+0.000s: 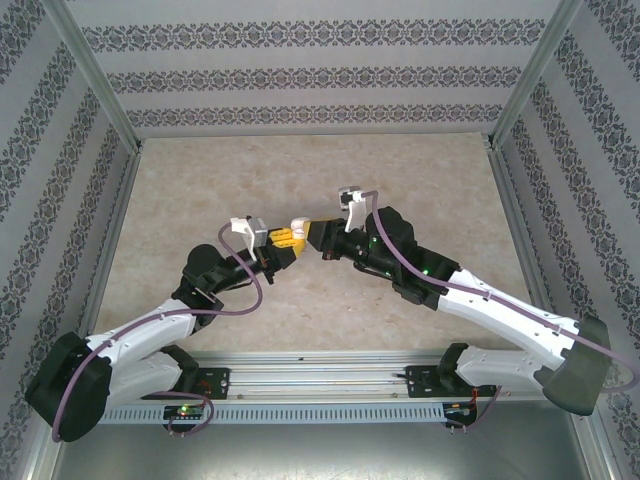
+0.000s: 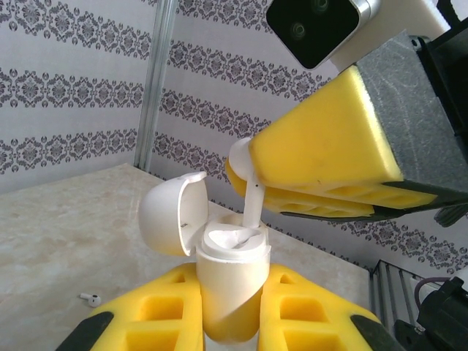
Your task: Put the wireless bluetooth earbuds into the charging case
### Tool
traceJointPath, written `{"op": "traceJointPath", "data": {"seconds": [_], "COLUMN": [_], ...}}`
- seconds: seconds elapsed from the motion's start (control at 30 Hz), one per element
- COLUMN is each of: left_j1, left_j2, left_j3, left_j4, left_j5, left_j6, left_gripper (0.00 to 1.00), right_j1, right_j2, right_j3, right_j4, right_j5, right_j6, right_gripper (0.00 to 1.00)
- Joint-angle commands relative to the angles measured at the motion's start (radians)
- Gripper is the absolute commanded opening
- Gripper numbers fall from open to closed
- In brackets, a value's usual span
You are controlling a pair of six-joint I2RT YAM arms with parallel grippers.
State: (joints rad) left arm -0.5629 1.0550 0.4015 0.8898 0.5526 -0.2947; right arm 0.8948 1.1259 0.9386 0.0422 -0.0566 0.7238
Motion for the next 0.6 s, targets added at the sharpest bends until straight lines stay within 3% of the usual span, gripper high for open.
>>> {"op": "traceJointPath", "data": {"seconds": [0.0, 0.57], "left_j1": [-0.015, -0.028], "left_j2": [0.002, -0.002], "left_j3": [0.017, -0.001], "left_j4": [0.077, 0.065], "left_j5": [-0.001, -0.011], "left_j6": [0.006, 0.035], "left_gripper": [0.0, 0.0], "right_j1": [0.013, 0.013], "right_j2": [-0.017, -0.029], "right_j3": [-0.025, 0.009], "right_j4": [0.007, 0.013], "right_j5": [0.009, 0.05], "right_j6": [0.043, 0.052], "right_gripper": [0.15, 0.15]}}
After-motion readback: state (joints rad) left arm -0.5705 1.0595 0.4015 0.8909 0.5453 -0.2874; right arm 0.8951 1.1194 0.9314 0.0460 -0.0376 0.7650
